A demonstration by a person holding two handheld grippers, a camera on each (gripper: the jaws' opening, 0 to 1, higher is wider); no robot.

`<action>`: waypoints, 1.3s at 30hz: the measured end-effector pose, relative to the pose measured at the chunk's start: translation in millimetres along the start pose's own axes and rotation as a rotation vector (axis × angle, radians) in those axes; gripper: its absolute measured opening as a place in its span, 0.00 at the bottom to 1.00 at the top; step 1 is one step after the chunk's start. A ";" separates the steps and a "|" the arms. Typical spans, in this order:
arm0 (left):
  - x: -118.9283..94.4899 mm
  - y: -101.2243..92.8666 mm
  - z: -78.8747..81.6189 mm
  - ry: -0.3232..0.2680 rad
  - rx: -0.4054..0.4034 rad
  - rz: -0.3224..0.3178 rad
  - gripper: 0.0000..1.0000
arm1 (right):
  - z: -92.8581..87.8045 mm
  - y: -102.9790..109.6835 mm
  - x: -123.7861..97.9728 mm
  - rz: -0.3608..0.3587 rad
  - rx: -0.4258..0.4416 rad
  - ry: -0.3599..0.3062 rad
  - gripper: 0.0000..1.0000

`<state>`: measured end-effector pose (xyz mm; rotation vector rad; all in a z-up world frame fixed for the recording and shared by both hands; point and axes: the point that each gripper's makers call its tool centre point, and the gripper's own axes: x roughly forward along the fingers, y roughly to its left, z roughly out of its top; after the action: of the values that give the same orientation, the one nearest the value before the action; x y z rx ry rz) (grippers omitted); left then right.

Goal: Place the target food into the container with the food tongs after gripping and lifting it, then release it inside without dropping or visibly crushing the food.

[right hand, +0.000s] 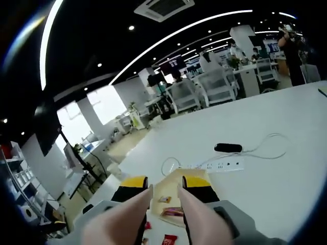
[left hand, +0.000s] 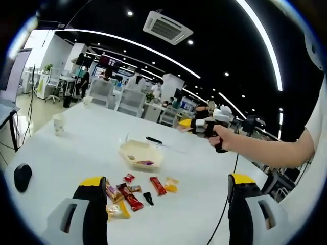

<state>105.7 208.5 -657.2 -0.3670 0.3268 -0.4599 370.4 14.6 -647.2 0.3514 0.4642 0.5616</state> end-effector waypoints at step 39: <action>6.6 -4.3 -20.2 0.081 -0.093 -0.081 0.99 | -60.4 3.2 -50.9 -0.068 0.115 0.026 0.27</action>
<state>102.0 196.3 -674.7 -0.4539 0.4139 -0.5416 300.2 -0.8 -680.1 0.4372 0.5327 0.4753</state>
